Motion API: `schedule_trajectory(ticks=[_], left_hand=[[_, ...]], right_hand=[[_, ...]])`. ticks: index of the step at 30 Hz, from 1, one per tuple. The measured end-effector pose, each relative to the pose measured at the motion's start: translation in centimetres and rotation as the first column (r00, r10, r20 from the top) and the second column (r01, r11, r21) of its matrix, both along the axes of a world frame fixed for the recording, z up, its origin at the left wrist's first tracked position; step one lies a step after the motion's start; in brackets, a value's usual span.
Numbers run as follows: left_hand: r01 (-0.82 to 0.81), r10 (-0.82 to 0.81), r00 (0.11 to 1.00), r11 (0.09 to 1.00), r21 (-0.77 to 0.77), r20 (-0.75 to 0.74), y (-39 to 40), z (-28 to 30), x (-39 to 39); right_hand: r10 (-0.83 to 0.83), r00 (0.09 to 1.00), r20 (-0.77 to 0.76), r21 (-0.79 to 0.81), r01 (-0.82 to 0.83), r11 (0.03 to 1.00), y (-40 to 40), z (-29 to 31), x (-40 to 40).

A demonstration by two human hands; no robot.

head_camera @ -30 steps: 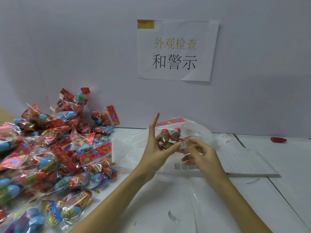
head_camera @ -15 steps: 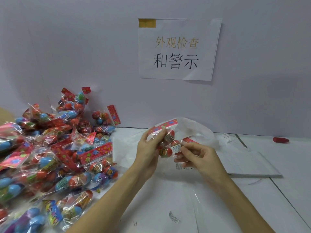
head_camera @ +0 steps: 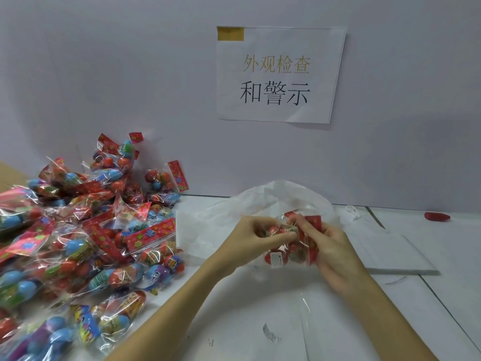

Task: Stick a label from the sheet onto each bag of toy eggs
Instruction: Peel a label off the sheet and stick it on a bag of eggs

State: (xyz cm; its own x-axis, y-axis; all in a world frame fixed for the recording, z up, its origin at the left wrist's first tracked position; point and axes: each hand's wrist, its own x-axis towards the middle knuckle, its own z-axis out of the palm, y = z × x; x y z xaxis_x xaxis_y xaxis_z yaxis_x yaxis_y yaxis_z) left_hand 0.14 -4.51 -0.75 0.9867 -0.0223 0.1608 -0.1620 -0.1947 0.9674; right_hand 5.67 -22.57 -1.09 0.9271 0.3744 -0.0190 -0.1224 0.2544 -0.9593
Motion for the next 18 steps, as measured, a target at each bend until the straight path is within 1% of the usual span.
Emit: schedule_trajectory(ticks=[2, 6, 8, 9, 10, 11, 12, 13, 14, 15, 17, 18], left_hand=[[-0.027, 0.027, 1.0, 1.0, 0.004, 0.009, -0.4, 0.0, -0.2], [-0.031, 0.028, 0.999, 0.995, -0.095, -0.037, -0.2, 0.4, -0.3], [-0.05, 0.048, 0.999, 0.994, -0.097, -0.026, -0.4, 0.4, -0.2], [-0.07, 0.068, 0.997, 0.992, -0.106, -0.02, -0.7, 0.4, -0.2], [-0.103, 0.102, 0.995, 0.987, -0.121, -0.017, -0.9, 0.2, -0.1], [-0.15, 0.15, 0.989, 0.978, -0.146, -0.014, -1.1, 0.1, -0.1], [-0.203, 0.205, 0.979, 0.963, -0.176, -0.006, -1.1, 0.0, 0.0], [-0.252, 0.259, 0.966, 0.946, -0.203, 0.011, -1.1, 0.1, 0.0], [-0.28, 0.295, 0.955, 0.937, -0.211, 0.044, -1.0, 0.1, 0.0], [-0.282, 0.304, 0.948, 0.939, -0.194, 0.091, -1.1, 0.3, 0.0], [-0.243, 0.26, 0.948, 0.963, -0.113, 0.182, -1.4, 0.6, -0.3], [-0.224, 0.236, 0.95, 0.971, -0.079, 0.203, -1.5, 0.5, -0.3]], right_hand=[[-0.045, 0.999, -0.011, 0.009, 0.045, 0.999, 0.0, -0.1, 0.0], [-0.093, 0.996, -0.003, 0.089, 0.093, 0.992, -0.5, 0.5, 0.2], [-0.181, 0.981, 0.072, 0.055, 0.178, 0.983, -0.2, 0.4, 0.0], [-0.256, 0.954, 0.157, 0.008, 0.258, 0.966, -0.1, 0.2, -0.1], [-0.34, 0.897, 0.281, -0.05, 0.368, 0.929, 0.1, 0.0, -0.2], [-0.41, 0.799, 0.439, -0.1, 0.497, 0.862, 0.1, -0.2, -0.2], [-0.438, 0.687, 0.58, -0.112, 0.6, 0.792, 0.1, -0.2, -0.2], [-0.424, 0.596, 0.682, -0.101, 0.651, 0.752, 0.0, -0.4, -0.2], [-0.384, 0.578, 0.72, -0.09, 0.627, 0.774, 0.1, -0.7, -0.2], [-0.328, 0.621, 0.711, -0.105, 0.556, 0.825, 0.3, -1.0, -0.3], [-0.198, 0.822, 0.533, -0.153, 0.324, 0.934, 1.1, -1.0, -0.8], [-0.131, 0.895, 0.427, -0.158, 0.216, 0.964, 1.3, -0.8, -0.9]])
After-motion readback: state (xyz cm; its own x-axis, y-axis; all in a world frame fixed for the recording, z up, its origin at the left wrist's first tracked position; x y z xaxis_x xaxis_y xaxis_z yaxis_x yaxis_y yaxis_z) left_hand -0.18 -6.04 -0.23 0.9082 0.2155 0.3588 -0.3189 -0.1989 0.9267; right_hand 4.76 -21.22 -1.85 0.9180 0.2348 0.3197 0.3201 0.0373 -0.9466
